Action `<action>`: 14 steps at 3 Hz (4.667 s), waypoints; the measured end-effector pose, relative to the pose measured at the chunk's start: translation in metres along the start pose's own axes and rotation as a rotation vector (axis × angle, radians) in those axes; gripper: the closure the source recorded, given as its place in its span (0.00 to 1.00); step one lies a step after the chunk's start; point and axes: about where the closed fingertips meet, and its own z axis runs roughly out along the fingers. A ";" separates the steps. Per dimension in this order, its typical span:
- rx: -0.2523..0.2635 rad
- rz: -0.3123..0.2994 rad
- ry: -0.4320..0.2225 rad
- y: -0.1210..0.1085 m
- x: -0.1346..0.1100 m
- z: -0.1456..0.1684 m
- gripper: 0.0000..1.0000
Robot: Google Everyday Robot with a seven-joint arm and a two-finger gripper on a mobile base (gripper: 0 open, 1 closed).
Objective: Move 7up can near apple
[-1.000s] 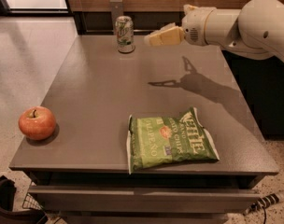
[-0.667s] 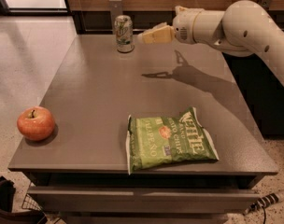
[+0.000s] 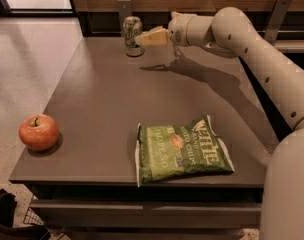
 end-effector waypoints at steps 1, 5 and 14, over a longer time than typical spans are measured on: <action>-0.045 0.021 -0.025 0.005 0.006 0.039 0.00; -0.120 0.046 -0.046 0.027 0.013 0.082 0.72; -0.337 -0.033 -0.085 0.275 -0.033 -0.069 1.00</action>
Offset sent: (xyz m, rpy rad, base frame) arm 0.0367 0.0649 -0.0312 0.0784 0.0262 0.0977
